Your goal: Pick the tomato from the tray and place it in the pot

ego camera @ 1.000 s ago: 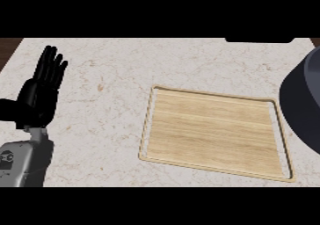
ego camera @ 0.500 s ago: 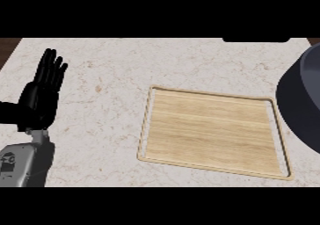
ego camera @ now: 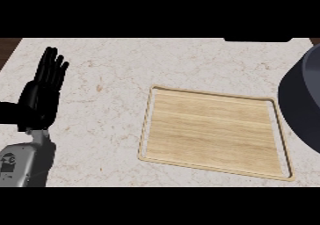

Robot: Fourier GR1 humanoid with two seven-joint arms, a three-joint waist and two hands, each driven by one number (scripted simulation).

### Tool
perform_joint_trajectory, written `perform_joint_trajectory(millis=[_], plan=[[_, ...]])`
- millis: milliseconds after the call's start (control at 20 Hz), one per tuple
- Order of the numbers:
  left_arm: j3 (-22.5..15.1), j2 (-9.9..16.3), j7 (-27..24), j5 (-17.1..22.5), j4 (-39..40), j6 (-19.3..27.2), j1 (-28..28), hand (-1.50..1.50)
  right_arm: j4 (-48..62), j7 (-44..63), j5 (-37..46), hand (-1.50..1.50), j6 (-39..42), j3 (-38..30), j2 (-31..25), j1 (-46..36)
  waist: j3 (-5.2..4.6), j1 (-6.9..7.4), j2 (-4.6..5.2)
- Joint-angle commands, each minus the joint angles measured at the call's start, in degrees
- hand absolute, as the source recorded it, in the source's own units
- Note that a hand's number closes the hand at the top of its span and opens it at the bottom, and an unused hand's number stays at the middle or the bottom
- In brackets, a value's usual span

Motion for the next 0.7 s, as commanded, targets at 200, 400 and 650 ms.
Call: perform_joint_trajectory(millis=[200,400,650], plan=[[-0.1,-0.7,1.5,0.8,-1.2,0.0,0.0,0.00,4.8,-1.8,-6.0,-1.50,9.8,-5.2,-7.6,2.8,0.20,0.41,0.33],[1.1,1.1,1.2,1.3,-0.8,-1.2,0.4,0.00,5.1,-1.9,-7.7,-1.50,10.2,-6.7,-9.3,4.8,0.37,0.78,0.55],[0.3,0.1,-0.6,0.4,0.7,-0.7,-0.7,0.00,4.9,-1.0,-9.2,-1.50,12.3,-7.5,-11.0,5.6,0.49,0.30,0.81]])
